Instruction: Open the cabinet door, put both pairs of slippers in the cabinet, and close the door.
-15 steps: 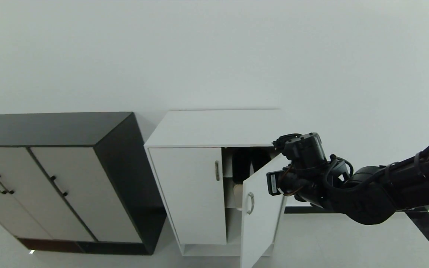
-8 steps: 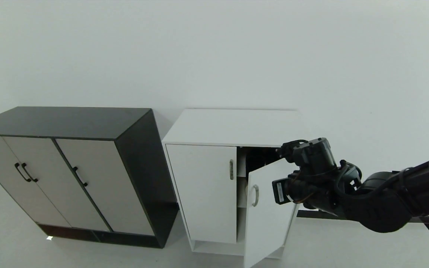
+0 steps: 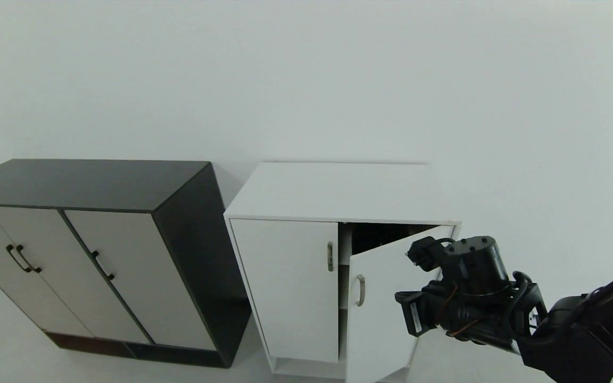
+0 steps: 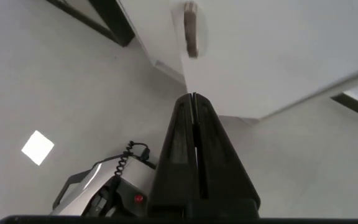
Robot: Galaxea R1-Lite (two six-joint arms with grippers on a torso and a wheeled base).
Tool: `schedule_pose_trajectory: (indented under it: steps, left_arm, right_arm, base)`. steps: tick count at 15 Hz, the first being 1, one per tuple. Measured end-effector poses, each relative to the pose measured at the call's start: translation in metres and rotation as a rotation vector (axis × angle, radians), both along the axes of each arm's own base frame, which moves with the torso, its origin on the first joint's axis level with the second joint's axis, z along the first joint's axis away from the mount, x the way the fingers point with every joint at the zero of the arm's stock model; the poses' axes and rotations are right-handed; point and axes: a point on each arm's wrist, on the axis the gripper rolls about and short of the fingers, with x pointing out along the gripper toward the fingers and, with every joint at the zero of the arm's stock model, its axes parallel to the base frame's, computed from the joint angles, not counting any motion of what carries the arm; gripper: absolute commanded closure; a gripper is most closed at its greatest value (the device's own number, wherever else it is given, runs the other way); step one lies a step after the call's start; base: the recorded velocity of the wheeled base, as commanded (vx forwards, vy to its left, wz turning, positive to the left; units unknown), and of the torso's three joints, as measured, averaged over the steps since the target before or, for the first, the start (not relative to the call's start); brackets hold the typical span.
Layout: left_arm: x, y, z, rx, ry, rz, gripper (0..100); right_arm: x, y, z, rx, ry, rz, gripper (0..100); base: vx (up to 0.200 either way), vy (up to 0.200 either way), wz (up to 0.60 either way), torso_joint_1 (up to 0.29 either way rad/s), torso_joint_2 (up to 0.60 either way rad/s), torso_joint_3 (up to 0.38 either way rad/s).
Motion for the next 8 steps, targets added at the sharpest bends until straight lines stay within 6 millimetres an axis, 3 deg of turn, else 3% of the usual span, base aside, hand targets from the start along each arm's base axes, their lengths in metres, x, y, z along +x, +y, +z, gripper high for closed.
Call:
schedule_pose_trajectory:
  steps: [3, 8]
  left_arm:
    - [0.000, 0.000, 0.000, 0.000, 0.000, 0.000, 100]
    - [0.000, 0.000, 0.000, -0.002, 0.000, 0.002, 100]
  right_arm:
    - [0.009, 0.006, -0.017, 0.010, -0.005, 0.007, 100]
    - [0.025, 0.017, -0.033, 0.025, -0.021, 0.006, 100]
  base:
    - [0.200, 0.000, 0.00, 0.001, 0.00, 0.004]
    - [0.000, 0.000, 0.00, 0.000, 0.00, 0.000]
